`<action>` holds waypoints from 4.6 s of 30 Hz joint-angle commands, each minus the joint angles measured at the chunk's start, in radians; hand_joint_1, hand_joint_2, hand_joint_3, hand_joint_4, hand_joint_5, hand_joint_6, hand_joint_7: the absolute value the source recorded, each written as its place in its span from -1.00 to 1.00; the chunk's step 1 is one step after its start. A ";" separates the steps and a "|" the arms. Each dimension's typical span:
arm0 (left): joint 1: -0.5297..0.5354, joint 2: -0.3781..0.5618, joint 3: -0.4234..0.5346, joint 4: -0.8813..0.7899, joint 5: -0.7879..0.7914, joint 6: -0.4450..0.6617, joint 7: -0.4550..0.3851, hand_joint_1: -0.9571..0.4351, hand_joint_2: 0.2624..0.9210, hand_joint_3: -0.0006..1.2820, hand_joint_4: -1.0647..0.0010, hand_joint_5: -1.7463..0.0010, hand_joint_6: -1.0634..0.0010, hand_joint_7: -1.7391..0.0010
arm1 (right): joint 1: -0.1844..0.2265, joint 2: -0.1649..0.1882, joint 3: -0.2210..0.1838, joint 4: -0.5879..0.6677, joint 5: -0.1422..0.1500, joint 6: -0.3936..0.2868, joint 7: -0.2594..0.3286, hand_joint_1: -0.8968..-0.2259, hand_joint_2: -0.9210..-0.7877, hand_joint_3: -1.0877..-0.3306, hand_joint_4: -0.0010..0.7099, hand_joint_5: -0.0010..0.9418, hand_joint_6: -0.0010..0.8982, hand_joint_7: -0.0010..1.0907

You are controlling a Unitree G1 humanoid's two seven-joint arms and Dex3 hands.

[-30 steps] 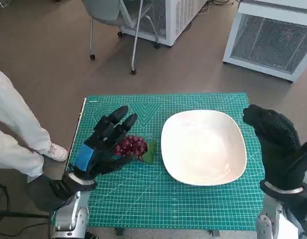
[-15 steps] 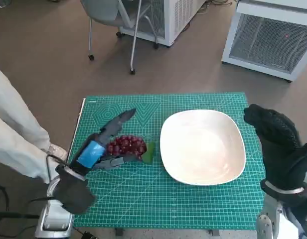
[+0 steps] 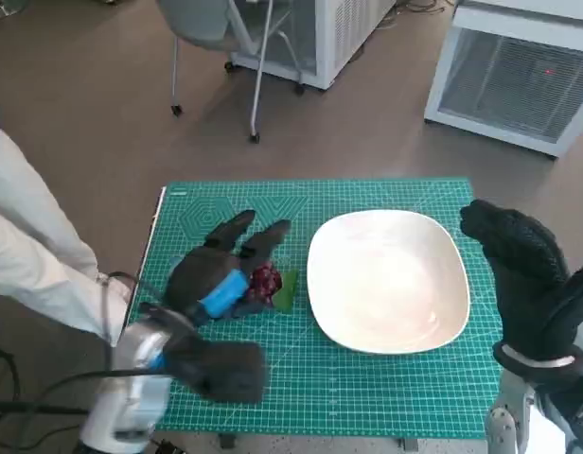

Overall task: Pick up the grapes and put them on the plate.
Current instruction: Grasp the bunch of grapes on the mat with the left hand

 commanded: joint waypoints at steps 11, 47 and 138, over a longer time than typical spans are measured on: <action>-0.114 -0.018 -0.118 0.164 0.055 0.133 -0.043 -0.19 0.48 -1.00 0.79 1.00 0.49 1.00 | 0.017 0.000 -0.004 0.009 -0.002 -0.002 0.002 0.33 -1.00 0.47 0.94 -0.98 -0.23 0.25; -0.271 -0.066 -0.192 0.580 -0.014 0.265 0.004 -0.18 0.52 -1.00 0.82 1.00 0.48 1.00 | 0.029 0.006 -0.001 -0.002 -0.005 0.013 -0.010 0.34 -1.00 0.46 0.94 -0.98 -0.22 0.23; -0.459 -0.127 -0.365 1.130 -0.120 0.012 0.384 0.39 1.00 -0.60 0.16 -0.69 0.12 -0.44 | -0.022 -0.012 -0.014 0.061 0.002 -0.015 0.032 0.33 -1.00 0.47 0.95 -0.99 -0.20 0.19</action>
